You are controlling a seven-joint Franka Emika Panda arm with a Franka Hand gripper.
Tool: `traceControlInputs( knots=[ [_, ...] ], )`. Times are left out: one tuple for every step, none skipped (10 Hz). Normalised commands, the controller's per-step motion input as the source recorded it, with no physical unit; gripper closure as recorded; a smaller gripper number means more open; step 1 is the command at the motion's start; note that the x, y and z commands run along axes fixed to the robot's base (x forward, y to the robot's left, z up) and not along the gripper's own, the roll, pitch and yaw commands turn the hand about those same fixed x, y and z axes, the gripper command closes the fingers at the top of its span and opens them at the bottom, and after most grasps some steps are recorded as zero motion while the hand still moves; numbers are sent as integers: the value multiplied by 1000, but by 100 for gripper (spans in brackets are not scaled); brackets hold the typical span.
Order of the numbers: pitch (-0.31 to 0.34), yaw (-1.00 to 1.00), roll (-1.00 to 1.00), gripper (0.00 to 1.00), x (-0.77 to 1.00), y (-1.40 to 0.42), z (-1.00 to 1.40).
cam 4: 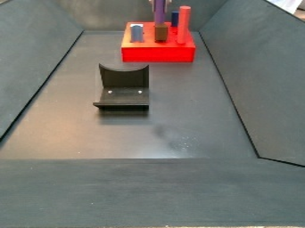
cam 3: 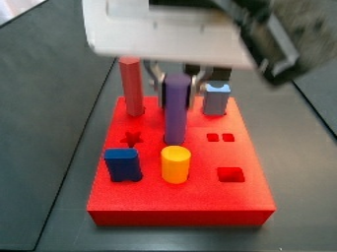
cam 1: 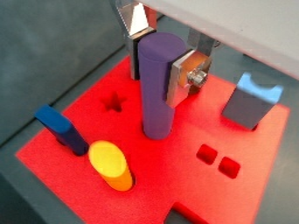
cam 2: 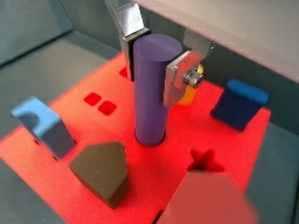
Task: Pick up the round object. Move up. Place the round object on the fixture. Regrasp the round object. Move to above the board. Insert the round object.
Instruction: Insert the round object.
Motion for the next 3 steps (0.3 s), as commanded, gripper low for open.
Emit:
traceControlInputs(
  knots=[
    [-64, -49, 0, 100, 0, 0, -77],
    [-10, 0, 0, 100, 0, 0, 0],
    [0, 0, 0, 100, 0, 0, 0]
  ],
)
